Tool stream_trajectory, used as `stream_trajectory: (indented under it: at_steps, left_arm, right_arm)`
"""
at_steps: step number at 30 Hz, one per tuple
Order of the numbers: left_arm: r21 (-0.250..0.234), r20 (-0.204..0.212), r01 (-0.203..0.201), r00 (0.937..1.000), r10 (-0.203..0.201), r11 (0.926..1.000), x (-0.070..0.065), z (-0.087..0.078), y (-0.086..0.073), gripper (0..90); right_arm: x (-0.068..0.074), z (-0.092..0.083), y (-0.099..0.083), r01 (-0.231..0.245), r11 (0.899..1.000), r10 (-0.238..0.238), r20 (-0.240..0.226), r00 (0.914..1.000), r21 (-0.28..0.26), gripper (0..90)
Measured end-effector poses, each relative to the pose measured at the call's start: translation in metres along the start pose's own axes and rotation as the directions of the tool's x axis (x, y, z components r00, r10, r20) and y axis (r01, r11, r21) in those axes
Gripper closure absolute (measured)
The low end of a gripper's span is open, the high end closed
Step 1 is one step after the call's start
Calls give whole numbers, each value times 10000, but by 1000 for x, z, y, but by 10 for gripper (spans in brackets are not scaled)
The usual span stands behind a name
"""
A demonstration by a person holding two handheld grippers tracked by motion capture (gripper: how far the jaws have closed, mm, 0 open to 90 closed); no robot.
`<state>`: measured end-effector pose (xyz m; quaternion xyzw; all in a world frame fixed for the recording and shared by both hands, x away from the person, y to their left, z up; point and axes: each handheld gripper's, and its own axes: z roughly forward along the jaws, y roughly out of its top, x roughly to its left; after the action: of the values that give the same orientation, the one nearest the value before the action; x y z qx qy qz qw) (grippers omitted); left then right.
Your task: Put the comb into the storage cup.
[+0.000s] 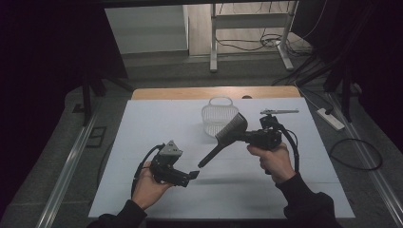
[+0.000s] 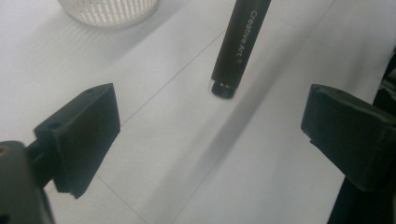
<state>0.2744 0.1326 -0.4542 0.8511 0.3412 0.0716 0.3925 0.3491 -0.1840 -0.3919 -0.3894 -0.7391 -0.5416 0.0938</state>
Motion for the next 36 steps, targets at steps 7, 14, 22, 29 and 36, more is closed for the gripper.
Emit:
stream_trajectory:
  at_steps: [7, 14, 22, 29, 36]
  left_arm:
    - [131, 3, 60, 10000, -60, 9999, 2, -6, -5, 13]
    - [-59, -80, 172, 9998, -173, 9998, 4, -14, -13, 1]
    - [-273, -36, 186, 9998, -187, 9995, 6, -24, -23, 3]
    - [-442, -124, 302, 9994, -308, 9986, 8, -32, -31, 0]
    - [-408, -110, 539, 9985, -543, 9977, 10, -38, -39, 0]
  right_arm:
    - [2, -6, 5, 358, 9992, -354, 236, 9991, -151, 834]
    - [4, -9, 11, 633, 9975, -621, 389, 9973, -306, 834]
    - [5, -10, 19, 885, 9952, -860, 579, 9946, -425, 834]
    - [5, -12, 27, 1038, 9935, -996, 823, 9916, -474, 834]
    - [4, -16, 36, 1066, 9923, -1000, 1006, 9899, -633, 834]
